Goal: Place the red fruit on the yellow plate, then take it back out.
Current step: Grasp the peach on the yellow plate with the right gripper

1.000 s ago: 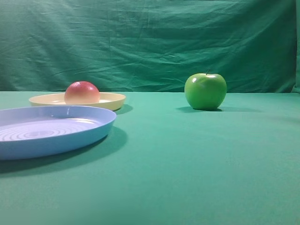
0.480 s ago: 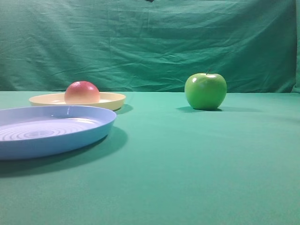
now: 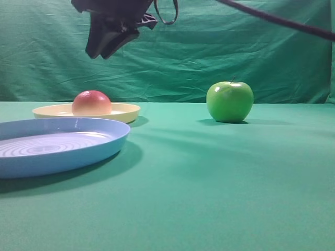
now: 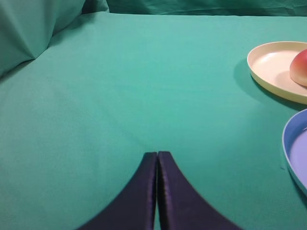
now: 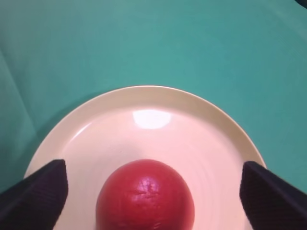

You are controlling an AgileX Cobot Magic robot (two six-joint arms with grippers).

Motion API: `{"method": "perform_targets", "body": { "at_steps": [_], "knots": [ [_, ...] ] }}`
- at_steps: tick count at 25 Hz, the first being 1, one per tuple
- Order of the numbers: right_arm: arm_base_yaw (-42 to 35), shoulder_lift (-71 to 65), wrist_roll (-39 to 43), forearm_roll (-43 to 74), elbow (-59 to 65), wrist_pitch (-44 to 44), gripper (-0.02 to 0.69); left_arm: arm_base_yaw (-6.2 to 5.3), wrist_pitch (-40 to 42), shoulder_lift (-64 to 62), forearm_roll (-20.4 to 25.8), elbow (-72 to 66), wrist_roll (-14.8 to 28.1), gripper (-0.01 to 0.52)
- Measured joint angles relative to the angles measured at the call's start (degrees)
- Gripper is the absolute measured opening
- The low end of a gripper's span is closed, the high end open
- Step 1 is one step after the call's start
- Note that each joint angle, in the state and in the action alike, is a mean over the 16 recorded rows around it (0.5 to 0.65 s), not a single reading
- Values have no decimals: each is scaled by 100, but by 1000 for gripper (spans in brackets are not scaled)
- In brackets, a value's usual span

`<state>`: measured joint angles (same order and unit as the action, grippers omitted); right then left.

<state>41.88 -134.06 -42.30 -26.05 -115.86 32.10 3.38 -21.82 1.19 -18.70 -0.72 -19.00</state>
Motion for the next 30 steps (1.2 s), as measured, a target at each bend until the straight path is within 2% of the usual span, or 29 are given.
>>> {"method": "perform_targets", "body": {
  "at_steps": [3, 6, 9, 15, 21, 25, 30],
  "knots": [
    [19, -162, -5, -6, -16, -192, 623, 0, 0, 0, 0, 0, 0, 0],
    [27, -291, -8, -8, -19, -303, 613, 0, 0, 0, 0, 0, 0, 0],
    [28, -388, -11, -8, -21, -346, 560, 0, 0, 0, 0, 0, 0, 0],
    [-2, -458, -10, -7, -37, -190, 390, 0, 0, 0, 0, 0, 0, 0],
    [-172, -123, 95, 9, -53, 341, 239, 0, 0, 0, 0, 0, 0, 0],
    [-387, 359, 343, 131, -64, 894, 184, 0, 0, 0, 0, 0, 0, 0],
    [-748, 1176, 919, 501, -65, 1744, 175, 0, 0, 0, 0, 0, 0, 0]
  ]
}}
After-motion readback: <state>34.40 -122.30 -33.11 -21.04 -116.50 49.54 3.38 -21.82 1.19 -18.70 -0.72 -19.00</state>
